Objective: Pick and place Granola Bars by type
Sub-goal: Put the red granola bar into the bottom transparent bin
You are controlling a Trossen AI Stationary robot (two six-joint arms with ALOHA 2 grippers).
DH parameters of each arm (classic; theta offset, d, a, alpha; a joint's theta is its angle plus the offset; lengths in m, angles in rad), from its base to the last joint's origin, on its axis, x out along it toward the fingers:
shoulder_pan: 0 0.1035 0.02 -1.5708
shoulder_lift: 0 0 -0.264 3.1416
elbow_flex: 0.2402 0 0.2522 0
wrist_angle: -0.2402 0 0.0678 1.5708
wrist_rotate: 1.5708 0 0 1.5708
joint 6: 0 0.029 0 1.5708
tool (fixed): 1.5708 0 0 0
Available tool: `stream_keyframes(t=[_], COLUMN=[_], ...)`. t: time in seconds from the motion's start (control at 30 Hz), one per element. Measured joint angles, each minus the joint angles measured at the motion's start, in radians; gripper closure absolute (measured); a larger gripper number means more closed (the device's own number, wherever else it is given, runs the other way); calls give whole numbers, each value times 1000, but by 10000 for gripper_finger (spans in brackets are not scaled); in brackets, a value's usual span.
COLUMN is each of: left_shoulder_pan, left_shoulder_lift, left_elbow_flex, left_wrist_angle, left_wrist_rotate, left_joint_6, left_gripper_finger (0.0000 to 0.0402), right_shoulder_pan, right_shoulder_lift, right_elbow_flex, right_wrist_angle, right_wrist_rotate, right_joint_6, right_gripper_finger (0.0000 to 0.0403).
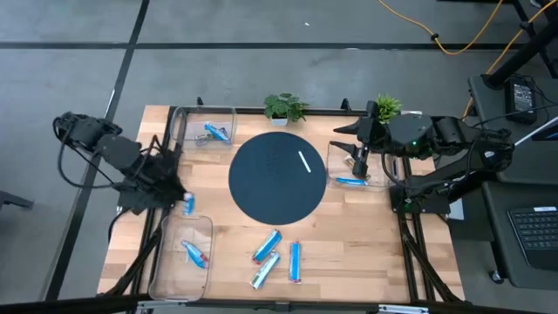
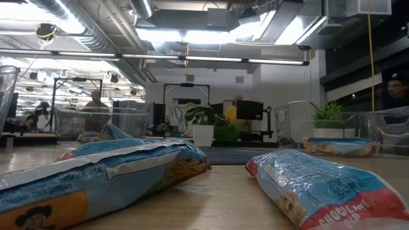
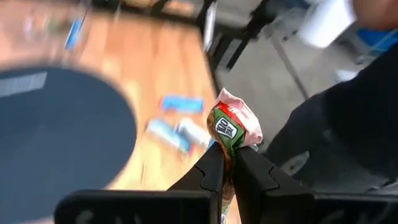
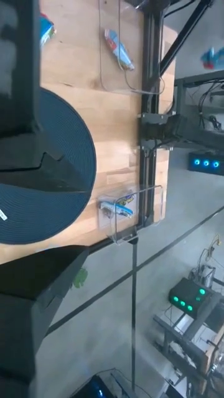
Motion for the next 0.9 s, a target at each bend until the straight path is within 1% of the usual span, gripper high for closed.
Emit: stream_keyframes(t=[0.1, 0.23, 0.33, 0.53, 0.7, 0.9], left_shoulder_pan=[-61, -132, -172, -219, -264, -289], left_shoulder_lift=[-23, -22, -26, -32, -10, 50], left_elbow_flex=[-35, -120, -195, -337, -452, -545], left_wrist_angle=[-126, -182, -143, 32, 51, 79], left_wrist_rotate=[-34, -27, -27, -12, 28, 26], left_joint_6=[-127, -224, -261, -281, -316, -254], left_gripper_finger=[387, 387, 387, 387, 387, 387], right_shoulder_pan=[0, 0, 0, 0, 0, 0], right_shoulder_lift=[0, 0, 0, 0, 0, 0], right_elbow_flex=[0, 0, -1, -1, -1, -1], right_wrist_angle=[-7, -9, -10, -10, -12, -17], right_wrist_rotate=[0, 0, 1, 1, 2, 2], right_joint_6=[11, 26, 25, 22, 22, 22], right_gripper_finger=[252, 252, 252, 252, 252, 252])
